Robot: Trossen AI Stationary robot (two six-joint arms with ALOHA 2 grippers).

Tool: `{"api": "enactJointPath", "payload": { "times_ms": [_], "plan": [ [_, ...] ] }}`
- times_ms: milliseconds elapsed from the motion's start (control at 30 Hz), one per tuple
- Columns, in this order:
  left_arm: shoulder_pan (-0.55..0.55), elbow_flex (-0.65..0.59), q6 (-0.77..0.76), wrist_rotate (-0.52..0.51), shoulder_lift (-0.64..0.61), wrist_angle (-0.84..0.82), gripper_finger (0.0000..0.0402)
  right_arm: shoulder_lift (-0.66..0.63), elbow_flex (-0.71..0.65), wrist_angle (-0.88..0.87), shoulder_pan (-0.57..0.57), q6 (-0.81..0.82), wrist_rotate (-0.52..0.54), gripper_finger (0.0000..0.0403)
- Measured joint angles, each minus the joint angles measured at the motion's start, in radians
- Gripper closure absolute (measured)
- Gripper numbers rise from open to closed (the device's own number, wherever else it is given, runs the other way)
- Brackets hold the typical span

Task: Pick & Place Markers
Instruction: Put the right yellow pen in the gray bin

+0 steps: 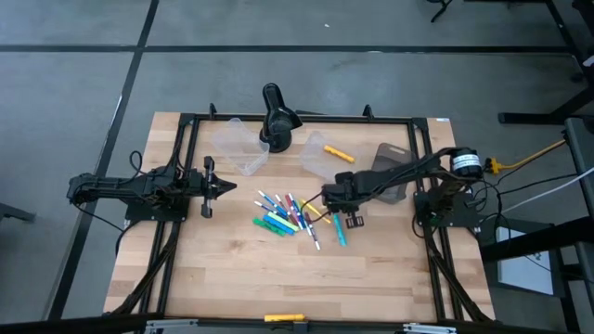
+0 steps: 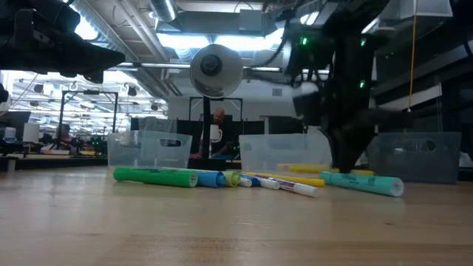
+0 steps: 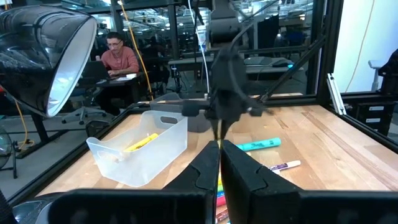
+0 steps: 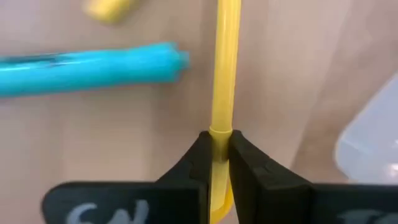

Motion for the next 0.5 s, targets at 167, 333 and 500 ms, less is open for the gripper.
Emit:
{"api": "enactJointPath", "payload": {
  "times_ms": [167, 333, 500],
  "plan": [
    [0.000, 0.000, 0.000, 0.000, 0.000, 0.000, 0.0393, -0.032, 0.029, -0.003, 0.026, 0.029, -0.007, 0.0369],
    [0.000, 0.000, 0.000, 0.000, 0.000, 0.000, 0.0392, -0.079, 0.071, -0.005, 0.054, 0.072, -0.027, 0.0372],
    [0.000, 0.000, 0.000, 0.000, 0.000, 0.000, 0.0392, -0.115, 0.129, -0.020, 0.086, 0.120, -0.032, 0.0373]
  ]
}}
